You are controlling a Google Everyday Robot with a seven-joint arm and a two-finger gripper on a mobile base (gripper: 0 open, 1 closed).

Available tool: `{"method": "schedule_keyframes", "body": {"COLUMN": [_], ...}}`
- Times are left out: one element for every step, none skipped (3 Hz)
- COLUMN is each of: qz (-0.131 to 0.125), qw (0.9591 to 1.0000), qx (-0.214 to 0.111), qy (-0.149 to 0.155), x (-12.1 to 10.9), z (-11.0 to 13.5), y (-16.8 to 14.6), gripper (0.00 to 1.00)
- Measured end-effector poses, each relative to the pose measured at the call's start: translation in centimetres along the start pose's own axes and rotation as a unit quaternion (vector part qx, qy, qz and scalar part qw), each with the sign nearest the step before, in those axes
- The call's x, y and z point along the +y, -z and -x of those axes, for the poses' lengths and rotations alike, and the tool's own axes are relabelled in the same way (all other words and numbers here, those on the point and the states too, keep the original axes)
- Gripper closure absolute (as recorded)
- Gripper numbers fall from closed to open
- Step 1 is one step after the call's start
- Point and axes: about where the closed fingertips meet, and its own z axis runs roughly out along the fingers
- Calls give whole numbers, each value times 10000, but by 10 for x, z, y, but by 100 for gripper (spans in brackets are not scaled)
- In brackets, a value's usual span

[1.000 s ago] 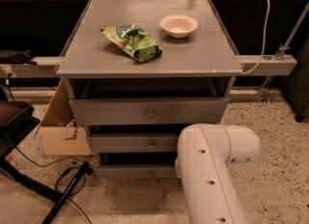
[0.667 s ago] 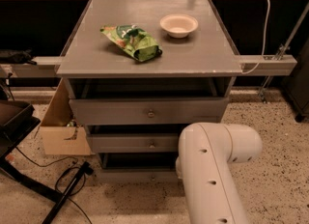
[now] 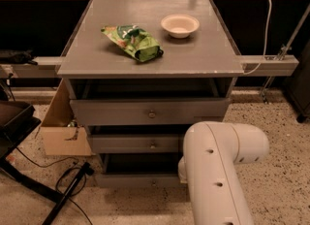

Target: Open bottom drawer

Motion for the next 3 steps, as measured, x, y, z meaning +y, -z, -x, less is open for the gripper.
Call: {"method": "schedule_keyframes", "body": {"qz": [9, 122, 131], "qw": [10000, 9999, 9999], "qx": [1, -8, -10], "qy": [-4, -60, -65], "x": [2, 14, 15], "z": [0, -3, -2], "y": [-1, 5, 3], "gripper": [100, 97, 74]}}
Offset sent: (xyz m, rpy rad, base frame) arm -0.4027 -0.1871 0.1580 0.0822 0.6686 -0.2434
